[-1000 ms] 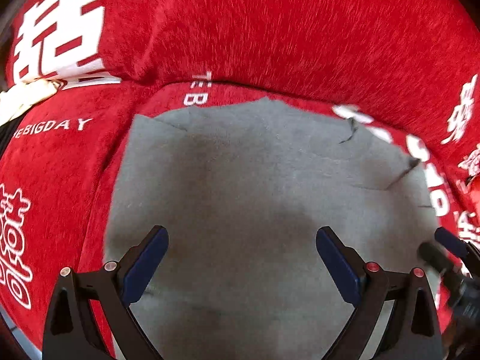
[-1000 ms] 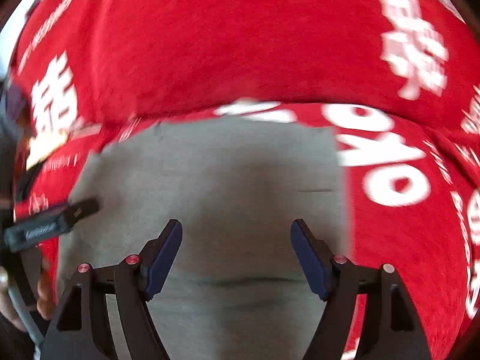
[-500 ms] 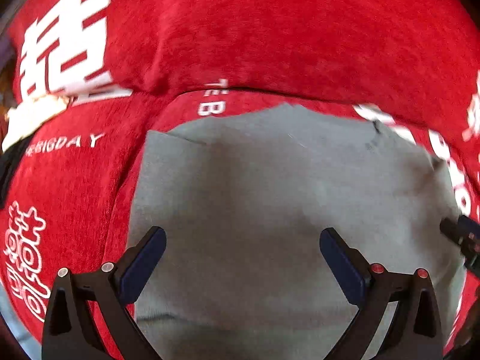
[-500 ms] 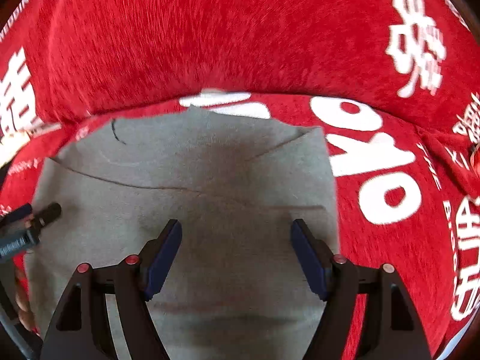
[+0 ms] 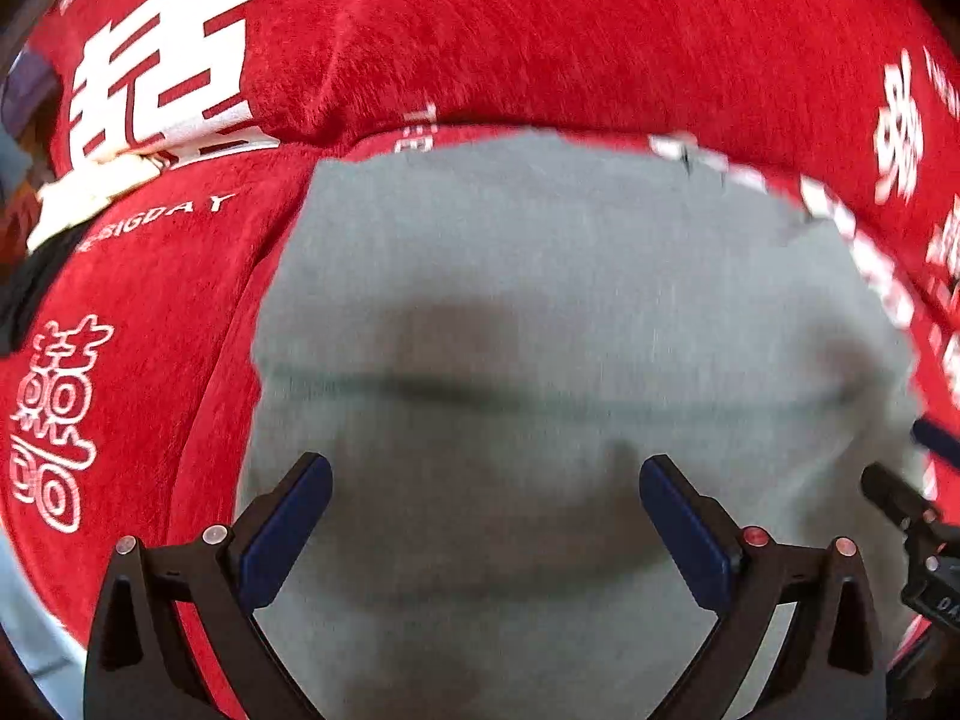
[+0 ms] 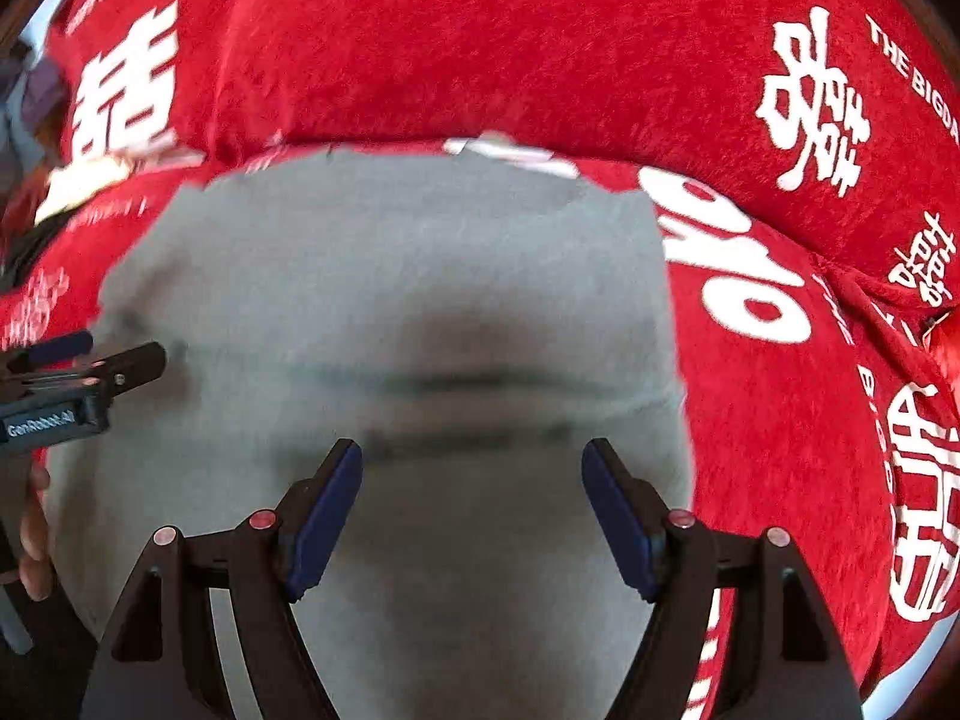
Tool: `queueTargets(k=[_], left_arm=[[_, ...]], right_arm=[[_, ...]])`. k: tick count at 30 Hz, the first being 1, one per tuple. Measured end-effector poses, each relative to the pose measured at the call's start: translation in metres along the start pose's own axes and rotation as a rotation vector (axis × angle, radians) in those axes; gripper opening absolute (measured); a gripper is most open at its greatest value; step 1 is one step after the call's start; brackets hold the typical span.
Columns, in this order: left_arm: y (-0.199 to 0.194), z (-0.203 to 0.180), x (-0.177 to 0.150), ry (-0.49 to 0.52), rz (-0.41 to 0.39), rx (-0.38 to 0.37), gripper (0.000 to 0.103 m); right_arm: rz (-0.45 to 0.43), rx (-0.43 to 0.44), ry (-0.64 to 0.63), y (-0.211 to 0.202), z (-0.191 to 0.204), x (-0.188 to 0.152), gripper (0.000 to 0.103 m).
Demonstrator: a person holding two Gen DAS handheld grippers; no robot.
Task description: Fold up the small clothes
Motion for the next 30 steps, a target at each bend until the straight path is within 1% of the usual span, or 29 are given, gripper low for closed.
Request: queueTargets(k=[1,2,3,4,5,7,8,10,14,17,18,19,20,22,23,25,27,30], left_arm=[[0.003,-0.001,-0.005,0.001,0.010,-0.001,0.103],[-0.001,-0.001,-0.012,-0.011,-0.020,-0.001,0.103],[-0.005,0.001,-0.017,-0.025,-0.032,-0.004,0.103],[-0.006,0.001,-0.022,-0.030,-0.025,-0.014,0.103],[-0.010,0.000,-0.029,-0.016,-0.017,-0.009,0.103],[-0.015,-0.002,-0.045,0.037,-0.023,0.027,0.103],[-0.018,-0.002,-0.055,0.036,-0.025,0.011,0.103],[-0.023,0.004,-0.071,-0.010,-0.027,-0.032,0.103],[-0.035,0.010,-0.101,-0.014,-0.032,-0.033,0.103],[-0.041,0.012,-0.118,-0.017,-0.024,-0.032,0.103],[-0.044,0.014,-0.122,-0.029,-0.021,-0.038,0.103],[-0.045,0.015,-0.128,-0.043,-0.005,-0.051,0.103],[-0.044,0.017,-0.132,-0.046,0.024,-0.047,0.103],[-0.048,0.017,-0.139,-0.024,0.049,-0.038,0.103],[-0.051,0.017,-0.141,-0.017,0.060,-0.027,0.103],[-0.060,0.014,-0.139,-0.010,0.027,-0.027,0.103],[-0.066,0.004,-0.131,0.024,-0.009,-0.032,0.103],[-0.060,-0.017,-0.118,0.095,-0.015,-0.012,0.103]], right_arm=[[0.017,-0.006,-0.025,0.003,0.005,-0.009,0.079],[0.034,-0.007,-0.034,0.006,0.008,-0.016,0.079],[0.057,-0.003,-0.035,0.010,0.010,-0.025,0.079],[0.032,0.007,-0.012,0.006,0.008,-0.030,0.080],[0.024,0.010,-0.001,0.003,0.005,-0.038,0.082],[0.015,0.020,-0.010,-0.004,0.002,-0.051,0.082],[0.008,0.020,-0.022,-0.008,0.000,-0.060,0.083],[-0.014,0.019,-0.046,-0.016,-0.002,-0.076,0.084],[-0.034,0.016,-0.074,-0.029,-0.009,-0.110,0.086],[-0.054,0.017,-0.079,-0.039,-0.012,-0.135,0.086],[-0.043,0.023,-0.090,-0.041,-0.012,-0.143,0.088],[-0.040,0.010,-0.133,-0.043,-0.010,-0.152,0.089],[-0.048,-0.014,-0.181,-0.046,-0.007,-0.159,0.090],[-0.031,-0.035,-0.254,-0.048,-0.002,-0.169,0.091],[-0.016,-0.040,-0.280,-0.050,0.000,-0.173,0.091],[-0.015,-0.038,-0.285,-0.056,0.002,-0.171,0.091],[-0.066,-0.011,-0.263,-0.065,0.009,-0.157,0.091],[-0.111,0.013,-0.270,-0.067,0.030,-0.134,0.091]])
Point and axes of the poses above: each gripper's, at about its wrist camera, not at the fingertips, and y roughly the way its jaws point, z to its left, x to its top, the point moved 7 cm from there along y, roughly the way its jaws point, and after that the axes turned 14 degrees about -x, right-handed, at the moved point
